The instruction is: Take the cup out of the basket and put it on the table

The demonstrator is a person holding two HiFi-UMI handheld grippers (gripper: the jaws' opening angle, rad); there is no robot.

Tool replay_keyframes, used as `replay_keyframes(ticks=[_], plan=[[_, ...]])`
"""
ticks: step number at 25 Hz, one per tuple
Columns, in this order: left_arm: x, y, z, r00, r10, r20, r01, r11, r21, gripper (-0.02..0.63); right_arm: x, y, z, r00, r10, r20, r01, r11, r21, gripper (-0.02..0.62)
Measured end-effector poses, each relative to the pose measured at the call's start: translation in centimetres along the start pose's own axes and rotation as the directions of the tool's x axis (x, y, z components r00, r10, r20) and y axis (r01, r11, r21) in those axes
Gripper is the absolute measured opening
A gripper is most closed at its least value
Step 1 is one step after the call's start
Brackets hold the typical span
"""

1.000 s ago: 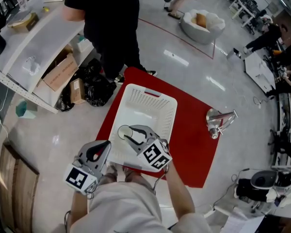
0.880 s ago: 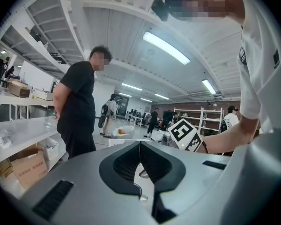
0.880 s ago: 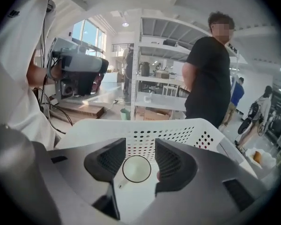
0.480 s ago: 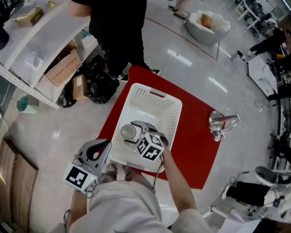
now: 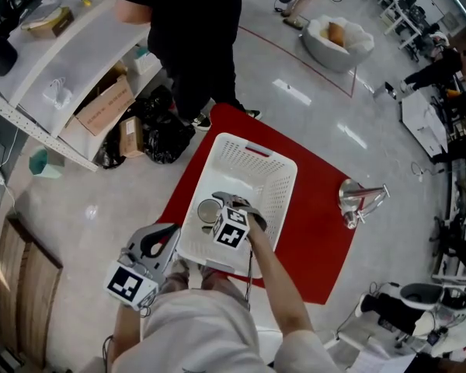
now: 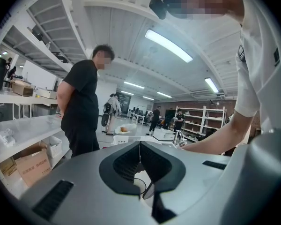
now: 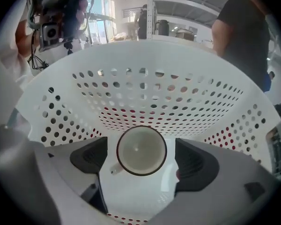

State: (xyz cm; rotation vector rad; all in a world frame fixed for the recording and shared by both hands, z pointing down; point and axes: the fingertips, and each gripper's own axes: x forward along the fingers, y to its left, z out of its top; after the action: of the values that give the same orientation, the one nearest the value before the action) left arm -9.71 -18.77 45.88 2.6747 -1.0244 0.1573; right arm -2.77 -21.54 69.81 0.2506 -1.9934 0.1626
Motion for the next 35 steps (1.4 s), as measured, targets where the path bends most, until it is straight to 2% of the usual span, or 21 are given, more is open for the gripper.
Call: replay_keyframes(ticks=[14,35], plan=[[-0.3,1.1,-0.9,0.999,0.037,-0.025,-0.037,0.999,-0.013,0.011,4.0,-0.4,-1.9,0.994,0.026,-0.104,-0.027,1.000,-0.010,0.436],[0.4,0.7,-1.0,0.999,0.021,-0.032,-0.022,1.000,-0.011,0.011,3.8,0.0,-2.8,0.984,0.043,-0.173,-0.041,0.999,0.014,0.414]])
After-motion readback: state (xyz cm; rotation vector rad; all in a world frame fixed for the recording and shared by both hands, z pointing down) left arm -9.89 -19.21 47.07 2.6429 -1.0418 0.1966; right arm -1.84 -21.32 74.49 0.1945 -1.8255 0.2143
